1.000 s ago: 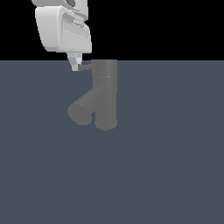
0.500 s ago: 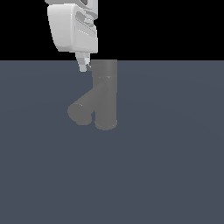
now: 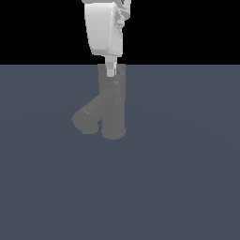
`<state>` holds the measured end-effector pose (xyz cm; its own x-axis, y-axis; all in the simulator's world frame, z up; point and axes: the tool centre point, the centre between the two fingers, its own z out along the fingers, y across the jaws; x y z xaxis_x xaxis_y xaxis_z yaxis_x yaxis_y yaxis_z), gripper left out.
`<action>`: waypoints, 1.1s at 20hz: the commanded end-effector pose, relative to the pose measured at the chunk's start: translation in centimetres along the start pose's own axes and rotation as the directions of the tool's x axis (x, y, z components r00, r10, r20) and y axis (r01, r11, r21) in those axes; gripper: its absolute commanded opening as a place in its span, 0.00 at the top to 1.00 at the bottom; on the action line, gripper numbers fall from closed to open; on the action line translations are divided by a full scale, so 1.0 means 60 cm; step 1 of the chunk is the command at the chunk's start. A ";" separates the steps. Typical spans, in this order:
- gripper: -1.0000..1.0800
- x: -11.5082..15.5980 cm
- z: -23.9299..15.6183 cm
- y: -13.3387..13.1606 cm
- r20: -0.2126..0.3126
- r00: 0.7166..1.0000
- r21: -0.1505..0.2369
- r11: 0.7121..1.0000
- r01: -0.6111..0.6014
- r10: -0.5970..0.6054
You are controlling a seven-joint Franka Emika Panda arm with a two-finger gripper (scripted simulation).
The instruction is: Turn on the faucet by rotating a designated handle.
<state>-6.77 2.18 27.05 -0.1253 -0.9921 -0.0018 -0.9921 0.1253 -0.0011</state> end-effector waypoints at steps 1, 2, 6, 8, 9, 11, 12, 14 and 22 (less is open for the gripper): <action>1.00 0.001 0.000 0.001 -0.001 1.000 0.000 1.000 -0.001 0.001; 1.00 0.007 0.000 -0.003 -0.001 1.000 0.000 1.000 -0.002 0.002; 1.00 0.029 0.000 -0.022 -0.001 1.000 0.000 1.000 -0.009 0.009; 1.00 0.040 0.000 -0.030 -0.001 1.000 0.000 1.000 -0.012 0.012; 1.00 0.045 0.000 -0.035 -0.001 1.000 0.000 1.000 -0.014 0.014; 1.00 0.056 0.000 -0.043 -0.001 1.000 0.000 1.000 -0.017 0.017; 1.00 0.061 0.000 -0.047 -0.002 1.000 0.000 1.000 -0.019 0.019; 1.00 0.072 0.000 -0.055 -0.002 1.000 0.000 1.000 -0.022 0.022; 1.00 0.112 -0.001 -0.087 -0.002 0.999 0.000 0.999 -0.034 0.034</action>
<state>-2.97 -2.21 27.06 -0.1160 -0.9932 -0.0039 -0.9932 0.1159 0.0074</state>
